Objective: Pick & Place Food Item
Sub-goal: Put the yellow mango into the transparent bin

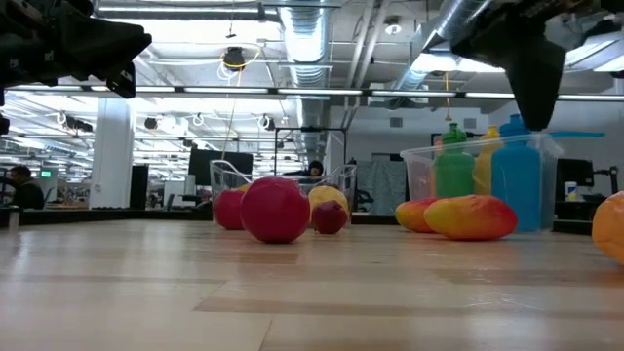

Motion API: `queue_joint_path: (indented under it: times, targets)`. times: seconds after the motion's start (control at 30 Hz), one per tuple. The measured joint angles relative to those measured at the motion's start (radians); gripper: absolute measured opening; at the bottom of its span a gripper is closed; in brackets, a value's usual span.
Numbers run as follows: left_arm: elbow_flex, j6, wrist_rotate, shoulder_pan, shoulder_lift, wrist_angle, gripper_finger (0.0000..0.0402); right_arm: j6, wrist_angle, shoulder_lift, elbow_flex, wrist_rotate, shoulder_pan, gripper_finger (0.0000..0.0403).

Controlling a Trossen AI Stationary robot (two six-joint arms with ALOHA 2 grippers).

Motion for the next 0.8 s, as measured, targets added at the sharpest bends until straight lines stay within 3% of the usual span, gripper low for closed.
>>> queue_joint_path:
  times: [0.33, 0.53, 0.8]
  targets:
    - [0.000, 0.000, 0.000, 0.000, 0.000, 0.000, 0.0053, -0.112, -0.397, 0.315, 0.388, -0.094, -0.001, 0.0342]
    - [0.000, 0.000, 0.000, 0.000, 0.000, 0.000, 0.0053, -0.150, -0.519, 0.451, 0.448, -0.151, -0.009, 0.0368]
    - [0.000, 0.000, 0.000, 0.000, 0.000, 0.000, 0.0053, -0.214, -0.594, 0.550, 0.448, -0.147, -0.020, 0.0372]
